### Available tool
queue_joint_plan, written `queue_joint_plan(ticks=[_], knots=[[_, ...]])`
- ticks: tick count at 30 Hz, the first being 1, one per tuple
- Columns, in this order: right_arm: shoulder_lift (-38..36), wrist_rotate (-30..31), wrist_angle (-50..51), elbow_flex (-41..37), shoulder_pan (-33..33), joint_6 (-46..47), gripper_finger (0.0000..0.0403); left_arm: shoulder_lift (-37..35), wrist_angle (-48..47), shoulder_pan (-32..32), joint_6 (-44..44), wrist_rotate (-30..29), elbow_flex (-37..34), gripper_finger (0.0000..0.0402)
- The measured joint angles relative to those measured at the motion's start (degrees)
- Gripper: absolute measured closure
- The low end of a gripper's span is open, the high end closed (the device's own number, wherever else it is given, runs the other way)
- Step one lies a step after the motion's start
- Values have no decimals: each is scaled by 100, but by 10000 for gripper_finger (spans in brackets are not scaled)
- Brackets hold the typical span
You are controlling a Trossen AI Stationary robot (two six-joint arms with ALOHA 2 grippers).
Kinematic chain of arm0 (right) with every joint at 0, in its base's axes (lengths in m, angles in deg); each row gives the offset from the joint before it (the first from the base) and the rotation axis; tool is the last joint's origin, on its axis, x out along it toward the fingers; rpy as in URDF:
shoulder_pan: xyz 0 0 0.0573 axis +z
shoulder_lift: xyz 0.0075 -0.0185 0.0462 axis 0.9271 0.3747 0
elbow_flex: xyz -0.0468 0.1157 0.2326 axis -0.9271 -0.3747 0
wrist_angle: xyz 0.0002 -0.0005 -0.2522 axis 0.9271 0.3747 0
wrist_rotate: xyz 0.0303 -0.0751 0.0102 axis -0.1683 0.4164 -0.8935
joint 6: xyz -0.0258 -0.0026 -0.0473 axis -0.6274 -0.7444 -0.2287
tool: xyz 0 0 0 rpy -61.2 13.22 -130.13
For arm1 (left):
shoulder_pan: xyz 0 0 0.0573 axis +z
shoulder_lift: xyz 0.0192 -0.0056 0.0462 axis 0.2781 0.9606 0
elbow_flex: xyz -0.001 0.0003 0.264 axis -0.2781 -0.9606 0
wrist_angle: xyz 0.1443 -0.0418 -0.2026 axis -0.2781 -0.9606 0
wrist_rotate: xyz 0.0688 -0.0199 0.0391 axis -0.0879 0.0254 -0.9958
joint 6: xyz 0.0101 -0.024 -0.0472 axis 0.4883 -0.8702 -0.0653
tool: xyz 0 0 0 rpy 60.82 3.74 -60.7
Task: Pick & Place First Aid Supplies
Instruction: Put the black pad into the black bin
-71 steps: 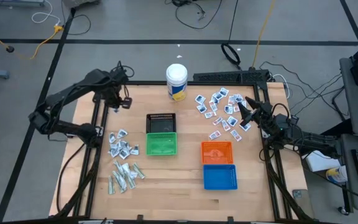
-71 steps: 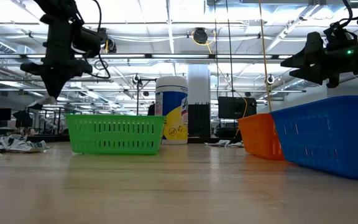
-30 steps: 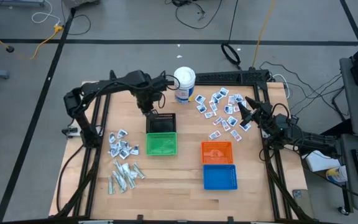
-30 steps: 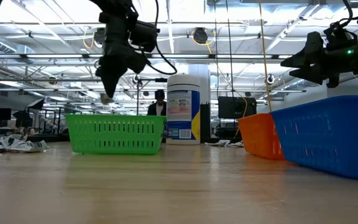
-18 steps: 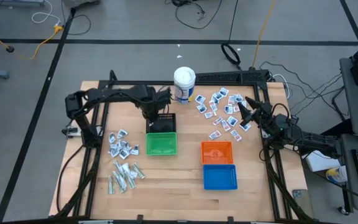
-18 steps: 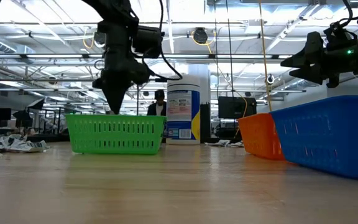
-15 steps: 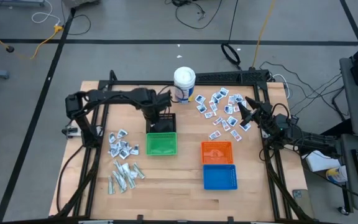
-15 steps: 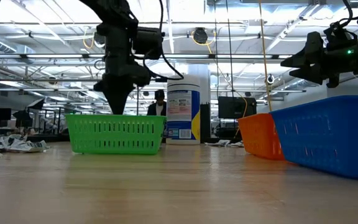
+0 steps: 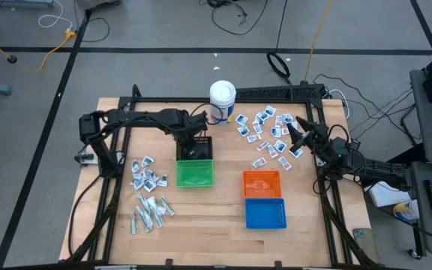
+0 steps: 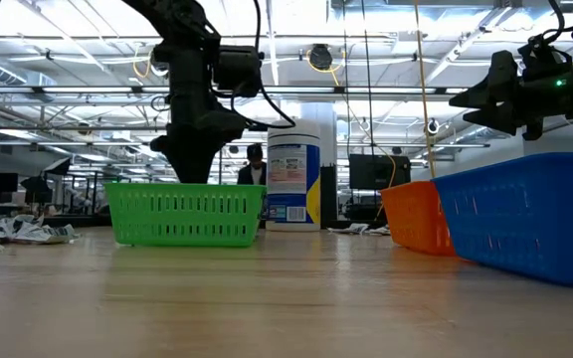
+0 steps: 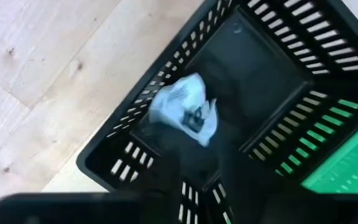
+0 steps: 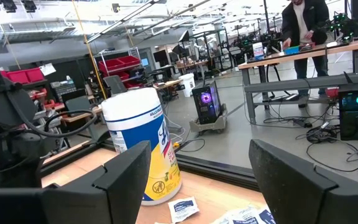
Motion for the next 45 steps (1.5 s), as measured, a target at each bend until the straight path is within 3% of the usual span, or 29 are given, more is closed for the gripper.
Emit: queue_joint_plan(ticks=[7,14,20,31,38,45], knots=[[-1,-1,0,0,1,1,135,-79,-43,82,-101,58,-2,159],[-1,0,0,1,0,1,136,-415,-294,242,-626,190,-2,118],[-1,0,1,2,0,1,136,-624,-908,413,-1174,270,-2,118],[0,-2,1,2,0,1,135,-695,-2387,501,-1825,422,-2,155],[1,0,0,2,0,1,135,-697,-2576,369,-2145,419,-2,170],[-1,0,-1,0,0,1,136,-697,-2563,-252,-2648,535,-2,172]])
